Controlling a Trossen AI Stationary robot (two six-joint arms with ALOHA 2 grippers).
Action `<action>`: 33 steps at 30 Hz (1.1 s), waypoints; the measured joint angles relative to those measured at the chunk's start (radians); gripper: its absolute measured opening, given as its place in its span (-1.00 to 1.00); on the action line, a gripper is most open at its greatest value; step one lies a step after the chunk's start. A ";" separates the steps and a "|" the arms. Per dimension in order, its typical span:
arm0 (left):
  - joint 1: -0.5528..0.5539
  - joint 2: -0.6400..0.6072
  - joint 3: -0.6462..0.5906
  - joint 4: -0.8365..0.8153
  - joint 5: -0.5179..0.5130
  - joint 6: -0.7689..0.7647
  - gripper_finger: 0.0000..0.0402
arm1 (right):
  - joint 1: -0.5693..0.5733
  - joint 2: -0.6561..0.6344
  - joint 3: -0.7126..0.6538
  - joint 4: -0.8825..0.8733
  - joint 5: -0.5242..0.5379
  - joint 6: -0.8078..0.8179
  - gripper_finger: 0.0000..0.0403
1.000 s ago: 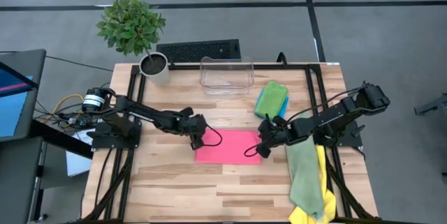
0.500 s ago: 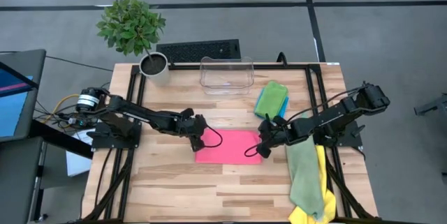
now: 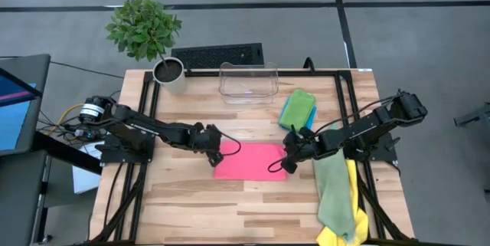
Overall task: Fold microfiber towels
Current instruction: Fold pink microfiber towel
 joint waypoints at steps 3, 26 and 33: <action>0.008 0.000 0.000 0.018 0.070 -0.065 -0.04 | 0.000 0.000 0.000 0.001 0.000 -0.003 -0.88; 0.011 0.071 0.000 0.140 0.195 -0.198 0.14 | 0.000 0.000 0.000 0.007 0.000 -0.013 -0.90; 0.015 0.071 -0.001 0.146 0.196 -0.200 0.10 | 0.000 0.000 0.000 0.005 0.001 -0.016 -0.88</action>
